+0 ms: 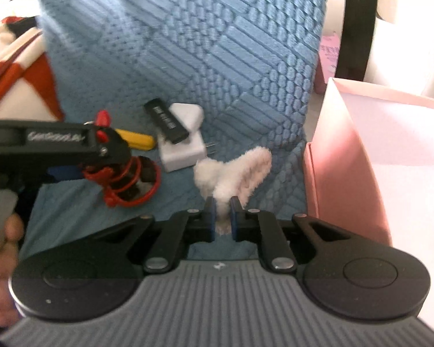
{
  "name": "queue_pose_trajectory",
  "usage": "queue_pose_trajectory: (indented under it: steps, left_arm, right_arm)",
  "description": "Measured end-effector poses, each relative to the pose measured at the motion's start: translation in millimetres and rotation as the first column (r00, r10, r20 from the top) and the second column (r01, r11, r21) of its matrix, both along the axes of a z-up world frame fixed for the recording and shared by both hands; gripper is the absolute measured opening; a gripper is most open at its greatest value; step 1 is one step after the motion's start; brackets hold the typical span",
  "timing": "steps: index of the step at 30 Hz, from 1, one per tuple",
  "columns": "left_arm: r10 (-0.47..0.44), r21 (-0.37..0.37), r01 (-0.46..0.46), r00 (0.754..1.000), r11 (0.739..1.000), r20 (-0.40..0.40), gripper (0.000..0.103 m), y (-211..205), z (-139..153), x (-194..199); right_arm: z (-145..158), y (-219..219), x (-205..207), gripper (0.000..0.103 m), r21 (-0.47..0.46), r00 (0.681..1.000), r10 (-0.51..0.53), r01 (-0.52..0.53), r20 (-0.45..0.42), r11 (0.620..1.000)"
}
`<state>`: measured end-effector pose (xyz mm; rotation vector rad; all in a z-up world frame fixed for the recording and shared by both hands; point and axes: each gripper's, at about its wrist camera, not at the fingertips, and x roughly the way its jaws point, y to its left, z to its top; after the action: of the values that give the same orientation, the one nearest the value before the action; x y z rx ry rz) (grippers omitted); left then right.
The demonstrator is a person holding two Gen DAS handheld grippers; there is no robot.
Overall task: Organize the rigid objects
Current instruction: 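Close left gripper on the red toy while right gripper closes on the fluffy clip, then lift the red toy with left gripper while right gripper lifts the fluffy clip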
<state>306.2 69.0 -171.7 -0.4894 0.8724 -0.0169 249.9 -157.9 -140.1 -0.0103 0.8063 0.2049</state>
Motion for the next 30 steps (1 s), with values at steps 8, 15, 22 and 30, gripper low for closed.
queue_pose_trajectory:
  steps: [8,15,22,30]
  left_arm:
    - [-0.034,0.03,0.034,0.999,0.999,0.004,0.064,1.7,5.8,-25.6]
    - [-0.045,0.055,0.045,0.999,0.998,0.004,0.064,-2.6,5.5,-62.1]
    - [-0.033,0.068,0.033,0.999,0.997,0.0,0.064,3.5,5.8,-112.7]
    - [-0.029,0.063,0.03,0.999,0.998,-0.017,0.064,-0.5,-0.3,-158.0]
  right_arm:
    - [-3.9,22.5,-43.6,0.013,-0.007,0.995,0.097,-0.098,-0.014,0.995]
    - [0.8,25.3,-80.7,0.013,-0.045,0.985,0.17,-0.17,0.006,0.985]
    - [-3.5,24.7,-114.3,0.013,-0.055,0.983,0.186,-0.186,-0.001,0.981]
    - [-9.1,27.8,-154.3,0.013,-0.092,0.978,0.208,-0.206,0.01,0.974]
